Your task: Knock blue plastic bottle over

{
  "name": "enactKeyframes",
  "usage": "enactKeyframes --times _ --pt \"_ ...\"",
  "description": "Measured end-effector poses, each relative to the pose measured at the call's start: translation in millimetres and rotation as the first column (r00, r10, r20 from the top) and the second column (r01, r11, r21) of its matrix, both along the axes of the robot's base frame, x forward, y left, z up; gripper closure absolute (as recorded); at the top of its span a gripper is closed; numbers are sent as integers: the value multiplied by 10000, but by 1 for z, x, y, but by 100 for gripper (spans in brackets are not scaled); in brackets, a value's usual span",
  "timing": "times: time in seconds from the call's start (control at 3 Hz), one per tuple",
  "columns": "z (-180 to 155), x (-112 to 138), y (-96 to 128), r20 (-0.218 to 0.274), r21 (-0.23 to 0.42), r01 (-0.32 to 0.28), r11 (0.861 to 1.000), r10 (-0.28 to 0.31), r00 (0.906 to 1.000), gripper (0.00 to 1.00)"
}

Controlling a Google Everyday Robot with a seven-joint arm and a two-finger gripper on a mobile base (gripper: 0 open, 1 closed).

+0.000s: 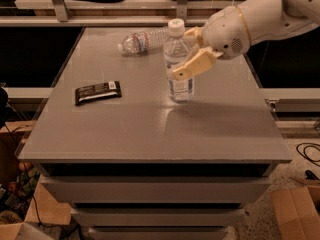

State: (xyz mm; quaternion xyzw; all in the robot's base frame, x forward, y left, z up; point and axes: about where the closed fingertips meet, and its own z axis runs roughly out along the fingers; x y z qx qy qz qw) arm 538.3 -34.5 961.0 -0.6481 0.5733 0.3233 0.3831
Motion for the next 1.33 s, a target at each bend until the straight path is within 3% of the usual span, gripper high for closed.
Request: enactKeyframes --times 0.33,0.67,1.0,1.33 --pt "17 0 -16 301 -150 24 9999 -19 9995 100" --pt "24 0 -19 801 -1207 284 9923 -187 9966 100" --pt "18 0 -16 1491 -2798 702 9575 -289 9884 100" --pt "7 -1 -11 1940 -4136 926 9057 -117 9809 100"
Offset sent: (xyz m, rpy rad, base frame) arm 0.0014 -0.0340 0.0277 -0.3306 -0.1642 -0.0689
